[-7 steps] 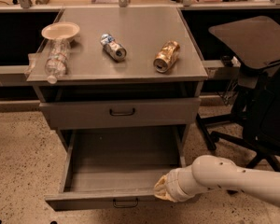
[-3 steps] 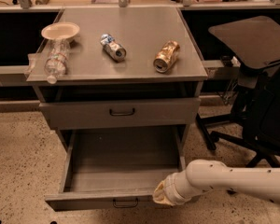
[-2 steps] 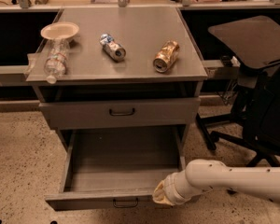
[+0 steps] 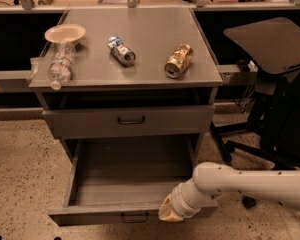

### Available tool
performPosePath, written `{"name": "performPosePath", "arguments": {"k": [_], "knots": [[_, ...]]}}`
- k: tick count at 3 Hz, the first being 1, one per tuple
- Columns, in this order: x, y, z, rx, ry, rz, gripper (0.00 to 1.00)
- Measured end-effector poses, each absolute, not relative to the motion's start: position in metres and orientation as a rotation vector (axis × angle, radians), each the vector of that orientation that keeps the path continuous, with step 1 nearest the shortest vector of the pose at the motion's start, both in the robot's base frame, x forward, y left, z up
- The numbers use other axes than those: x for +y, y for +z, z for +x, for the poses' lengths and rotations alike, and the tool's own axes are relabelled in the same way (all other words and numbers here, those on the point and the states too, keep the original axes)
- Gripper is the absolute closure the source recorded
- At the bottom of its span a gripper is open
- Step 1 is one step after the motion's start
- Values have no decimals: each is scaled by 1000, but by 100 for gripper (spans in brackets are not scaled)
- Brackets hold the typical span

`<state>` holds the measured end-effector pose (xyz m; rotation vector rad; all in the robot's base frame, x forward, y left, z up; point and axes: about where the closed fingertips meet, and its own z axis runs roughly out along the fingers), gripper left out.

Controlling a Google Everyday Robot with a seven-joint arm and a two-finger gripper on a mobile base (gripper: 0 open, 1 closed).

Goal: Close middle drawer

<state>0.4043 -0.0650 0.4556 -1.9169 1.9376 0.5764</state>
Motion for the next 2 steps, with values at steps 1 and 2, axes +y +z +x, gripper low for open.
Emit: {"name": "performPosePath", "arguments": {"k": [1, 2], "knots": [[-56, 458, 391, 1970, 693, -1934, 100], [-56, 444, 386, 2040, 723, -1973, 100]]}}
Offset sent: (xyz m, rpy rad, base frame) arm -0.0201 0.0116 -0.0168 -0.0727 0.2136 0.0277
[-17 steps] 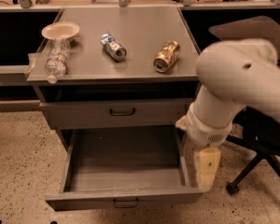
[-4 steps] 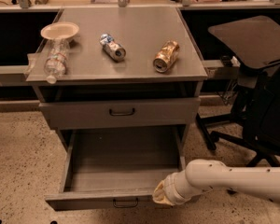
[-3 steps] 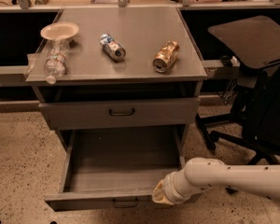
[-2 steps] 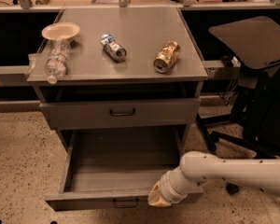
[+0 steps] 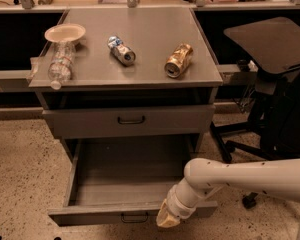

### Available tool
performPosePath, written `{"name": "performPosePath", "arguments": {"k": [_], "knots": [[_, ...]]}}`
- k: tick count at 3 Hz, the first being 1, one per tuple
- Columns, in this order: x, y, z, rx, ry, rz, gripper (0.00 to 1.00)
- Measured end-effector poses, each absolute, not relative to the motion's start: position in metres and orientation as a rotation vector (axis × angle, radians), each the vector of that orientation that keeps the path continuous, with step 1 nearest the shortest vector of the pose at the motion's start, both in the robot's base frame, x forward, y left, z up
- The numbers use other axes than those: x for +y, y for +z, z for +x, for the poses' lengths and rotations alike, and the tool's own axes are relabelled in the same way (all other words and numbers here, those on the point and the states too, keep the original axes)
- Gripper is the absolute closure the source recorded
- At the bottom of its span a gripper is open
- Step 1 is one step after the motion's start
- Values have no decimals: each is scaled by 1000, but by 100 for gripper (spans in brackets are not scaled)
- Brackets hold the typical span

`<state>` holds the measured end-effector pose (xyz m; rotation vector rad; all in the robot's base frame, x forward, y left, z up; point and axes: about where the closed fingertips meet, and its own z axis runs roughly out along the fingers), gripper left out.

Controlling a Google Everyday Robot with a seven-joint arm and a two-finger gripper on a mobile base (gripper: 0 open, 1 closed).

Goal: Close middle drawer

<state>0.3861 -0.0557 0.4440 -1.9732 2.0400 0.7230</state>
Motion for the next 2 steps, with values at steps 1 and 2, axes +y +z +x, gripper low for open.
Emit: {"name": "performPosePath", "arguments": {"k": [1, 2], "knots": [[-59, 432, 391, 2075, 686, -1977, 100], [-63, 428, 406, 2067, 591, -1975, 100]]}}
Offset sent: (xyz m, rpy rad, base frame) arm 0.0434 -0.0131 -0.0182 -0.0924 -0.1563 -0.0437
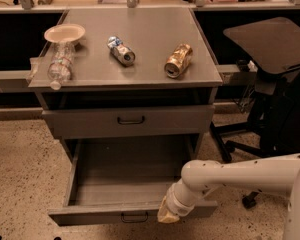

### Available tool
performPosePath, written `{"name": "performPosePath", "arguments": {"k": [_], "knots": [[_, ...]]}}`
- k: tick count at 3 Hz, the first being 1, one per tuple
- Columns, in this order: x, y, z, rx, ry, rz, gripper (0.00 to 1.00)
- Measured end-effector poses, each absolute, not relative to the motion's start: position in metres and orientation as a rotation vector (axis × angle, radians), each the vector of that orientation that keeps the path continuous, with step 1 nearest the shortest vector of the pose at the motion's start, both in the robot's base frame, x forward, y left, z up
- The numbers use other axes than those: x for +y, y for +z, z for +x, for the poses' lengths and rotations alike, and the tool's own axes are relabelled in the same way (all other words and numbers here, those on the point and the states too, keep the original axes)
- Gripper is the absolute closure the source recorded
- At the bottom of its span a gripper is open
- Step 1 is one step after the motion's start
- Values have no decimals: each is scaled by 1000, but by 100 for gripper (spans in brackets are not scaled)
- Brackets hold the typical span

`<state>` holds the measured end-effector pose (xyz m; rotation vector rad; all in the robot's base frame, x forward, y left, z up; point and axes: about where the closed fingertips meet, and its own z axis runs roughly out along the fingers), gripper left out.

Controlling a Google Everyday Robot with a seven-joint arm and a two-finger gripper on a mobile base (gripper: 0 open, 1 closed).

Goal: Close middle drawer

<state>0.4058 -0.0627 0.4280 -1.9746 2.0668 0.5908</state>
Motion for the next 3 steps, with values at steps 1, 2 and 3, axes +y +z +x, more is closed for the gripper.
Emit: {"name": "performPosePath", "arguments": {"k": [1, 2, 3], "knots": [[-65, 428, 414, 2056, 538, -1973, 100], [-69, 429, 426, 2050, 462, -1962, 100], [-72, 432, 440, 2028, 384, -1925, 100]]}}
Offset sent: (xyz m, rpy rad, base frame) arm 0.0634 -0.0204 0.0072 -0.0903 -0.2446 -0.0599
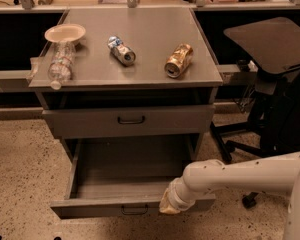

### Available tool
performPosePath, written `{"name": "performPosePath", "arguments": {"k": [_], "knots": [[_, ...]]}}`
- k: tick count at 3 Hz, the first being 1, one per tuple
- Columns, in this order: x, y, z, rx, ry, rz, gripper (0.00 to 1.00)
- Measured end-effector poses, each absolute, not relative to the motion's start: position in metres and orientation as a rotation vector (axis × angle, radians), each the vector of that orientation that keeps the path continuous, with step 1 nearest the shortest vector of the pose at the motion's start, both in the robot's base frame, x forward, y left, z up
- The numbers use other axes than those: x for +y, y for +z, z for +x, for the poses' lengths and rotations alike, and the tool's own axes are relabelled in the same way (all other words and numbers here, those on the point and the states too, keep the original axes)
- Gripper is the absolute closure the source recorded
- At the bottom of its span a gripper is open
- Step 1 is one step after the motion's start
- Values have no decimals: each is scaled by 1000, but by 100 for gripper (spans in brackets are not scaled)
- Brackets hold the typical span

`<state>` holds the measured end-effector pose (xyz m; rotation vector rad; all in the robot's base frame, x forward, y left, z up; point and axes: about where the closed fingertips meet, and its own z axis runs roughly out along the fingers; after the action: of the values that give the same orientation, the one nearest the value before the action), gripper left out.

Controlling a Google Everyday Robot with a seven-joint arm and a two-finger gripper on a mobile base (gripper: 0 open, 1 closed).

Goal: Close middle drawer

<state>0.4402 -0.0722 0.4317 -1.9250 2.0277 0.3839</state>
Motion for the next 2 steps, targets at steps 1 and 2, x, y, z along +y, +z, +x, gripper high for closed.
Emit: {"name": "performPosePath", "arguments": {"k": [1, 2], "knots": [[-72, 432, 439, 2028, 384, -1925, 100], [-71, 430, 438, 2042, 336, -1928, 100]]}}
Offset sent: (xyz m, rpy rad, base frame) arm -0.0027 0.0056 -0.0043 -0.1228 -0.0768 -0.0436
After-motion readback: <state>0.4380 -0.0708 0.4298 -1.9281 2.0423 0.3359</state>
